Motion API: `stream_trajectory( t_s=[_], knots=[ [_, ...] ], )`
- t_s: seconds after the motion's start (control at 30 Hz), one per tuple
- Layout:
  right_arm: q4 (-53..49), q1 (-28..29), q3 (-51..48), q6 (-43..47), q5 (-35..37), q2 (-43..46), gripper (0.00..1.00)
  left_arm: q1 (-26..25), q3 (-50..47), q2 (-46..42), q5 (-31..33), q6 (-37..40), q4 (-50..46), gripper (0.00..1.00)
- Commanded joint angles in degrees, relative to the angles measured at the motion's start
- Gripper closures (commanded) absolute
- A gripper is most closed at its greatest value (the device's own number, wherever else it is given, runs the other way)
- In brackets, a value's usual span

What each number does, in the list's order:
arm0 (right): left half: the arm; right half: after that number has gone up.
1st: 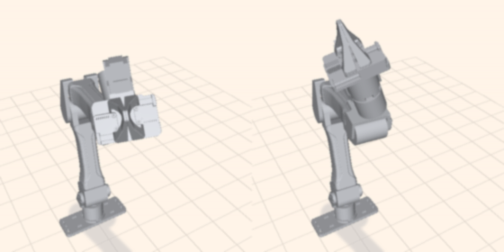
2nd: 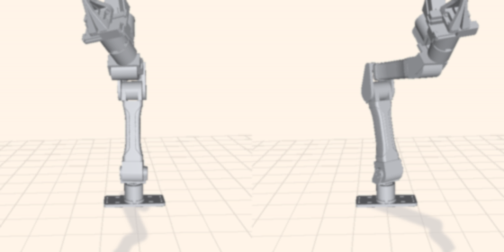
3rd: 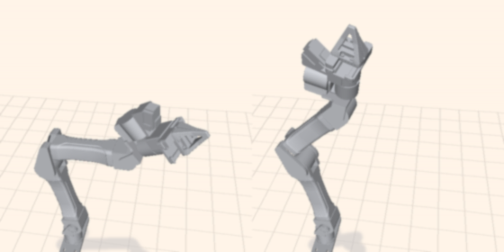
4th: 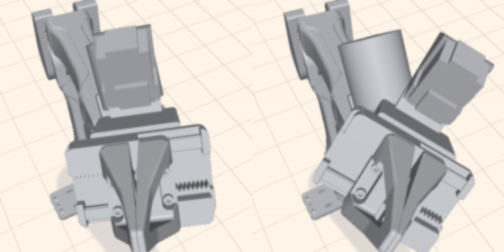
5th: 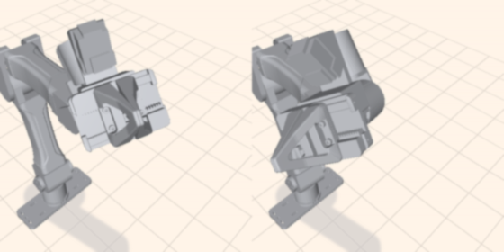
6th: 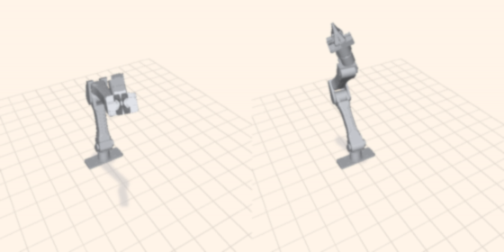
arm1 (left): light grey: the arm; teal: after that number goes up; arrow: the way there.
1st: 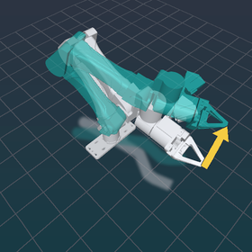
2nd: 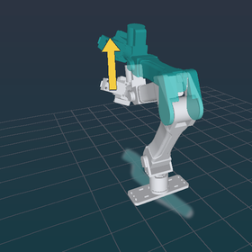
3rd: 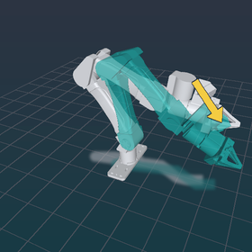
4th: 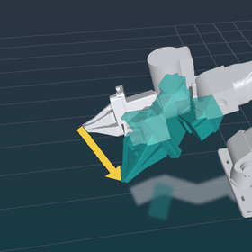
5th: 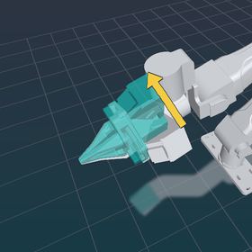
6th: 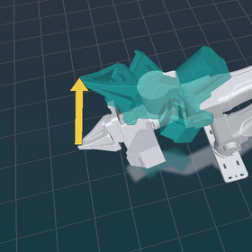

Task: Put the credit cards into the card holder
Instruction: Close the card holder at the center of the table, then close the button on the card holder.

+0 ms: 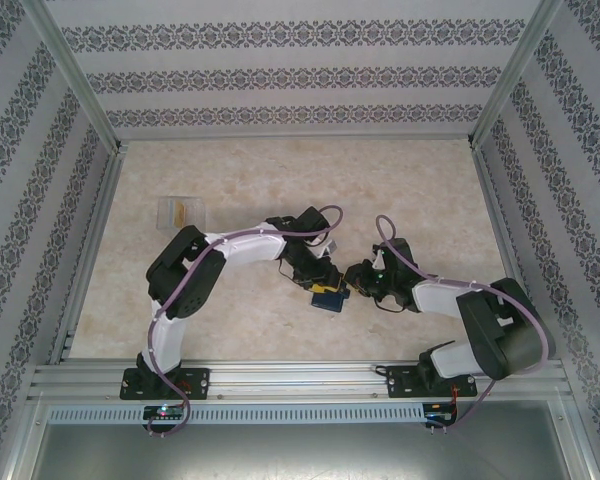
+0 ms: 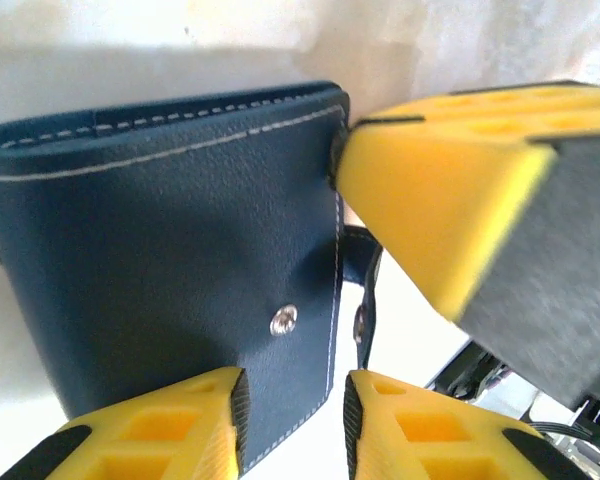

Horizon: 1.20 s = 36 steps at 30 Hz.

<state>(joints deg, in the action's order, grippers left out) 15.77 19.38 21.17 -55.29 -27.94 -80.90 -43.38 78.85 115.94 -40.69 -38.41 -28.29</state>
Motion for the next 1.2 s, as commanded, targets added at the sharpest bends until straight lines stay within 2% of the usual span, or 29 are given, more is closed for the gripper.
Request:
stream_trajectory(
  t_s=[0.0,0.2,0.43,0.67,0.87,1.17],
  knots=[
    [-2.6,1.2,2.0,2.8,3.2,-2.4,0.86,0.7,-2.2,-4.7,0.0,-1.7,3.8,0.66],
    [-5.7,2.8,4.1,5.0,5.2,-4.2,0.89,1.2,-4.7,-7.9,1.2,-2.2,5.1,0.61],
    [-5.1,3.7,4.2,4.2,5.9,-4.9,0.89,0.9,-5.3,-5.8,0.4,-5.8,8.1,0.61],
    [-3.9,3.6,3.7,3.1,5.7,-5.2,0.90,-0.8,-6.2,-5.2,4.5,-12.6,10.9,0.61],
    [-3.2,3.3,3.5,2.8,5.2,-5.7,0.90,-1.7,-11.0,-5.1,6.6,-19.8,19.8,0.67],
    [-2.5,3.3,3.0,2.4,5.0,-5.5,0.91,-2.5,-11.8,-4.7,6.7,-23.4,24.5,0.69]
  ],
)
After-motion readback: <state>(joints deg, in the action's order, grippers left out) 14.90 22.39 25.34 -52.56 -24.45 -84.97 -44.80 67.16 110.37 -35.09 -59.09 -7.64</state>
